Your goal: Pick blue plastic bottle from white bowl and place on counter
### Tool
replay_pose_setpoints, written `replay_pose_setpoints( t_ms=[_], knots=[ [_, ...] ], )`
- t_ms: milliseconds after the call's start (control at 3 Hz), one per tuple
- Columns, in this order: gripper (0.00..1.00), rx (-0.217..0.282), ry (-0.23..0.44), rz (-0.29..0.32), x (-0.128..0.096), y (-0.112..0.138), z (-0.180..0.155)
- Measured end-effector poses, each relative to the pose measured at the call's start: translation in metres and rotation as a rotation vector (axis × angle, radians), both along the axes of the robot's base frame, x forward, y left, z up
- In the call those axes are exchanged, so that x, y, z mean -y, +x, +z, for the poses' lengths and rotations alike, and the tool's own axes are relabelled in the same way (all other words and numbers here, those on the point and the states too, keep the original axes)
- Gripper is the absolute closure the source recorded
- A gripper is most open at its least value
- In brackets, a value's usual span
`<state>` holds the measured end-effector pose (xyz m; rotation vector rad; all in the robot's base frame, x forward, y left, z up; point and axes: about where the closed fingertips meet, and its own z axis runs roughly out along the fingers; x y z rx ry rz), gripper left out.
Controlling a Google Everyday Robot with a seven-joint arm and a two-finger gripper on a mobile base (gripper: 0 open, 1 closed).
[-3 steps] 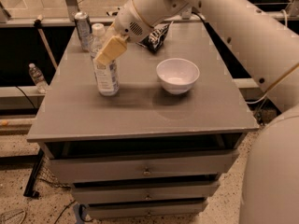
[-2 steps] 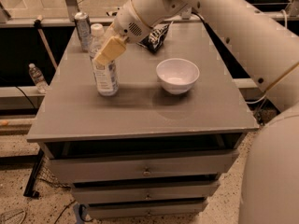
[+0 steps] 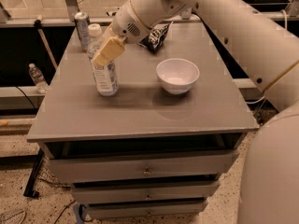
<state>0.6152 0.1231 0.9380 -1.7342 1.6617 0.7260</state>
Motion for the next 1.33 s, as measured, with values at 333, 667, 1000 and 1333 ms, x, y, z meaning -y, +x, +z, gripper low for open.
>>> replay_pose_setpoints(
  t_ms=[333, 667, 1000, 1333],
  knots=[
    [0.12, -0.002, 0.0, 0.004, -0.002, -0.001, -0.001],
    [0.0, -0.004, -0.001, 0.007, -0.004, -0.001, -0.002],
    [0.0, -0.001, -0.003, -0.005, 0.0, -0.001, -0.002],
    [0.0, 0.008, -0.018, -0.062, 0.031, -0.001, 0.002]
  ],
)
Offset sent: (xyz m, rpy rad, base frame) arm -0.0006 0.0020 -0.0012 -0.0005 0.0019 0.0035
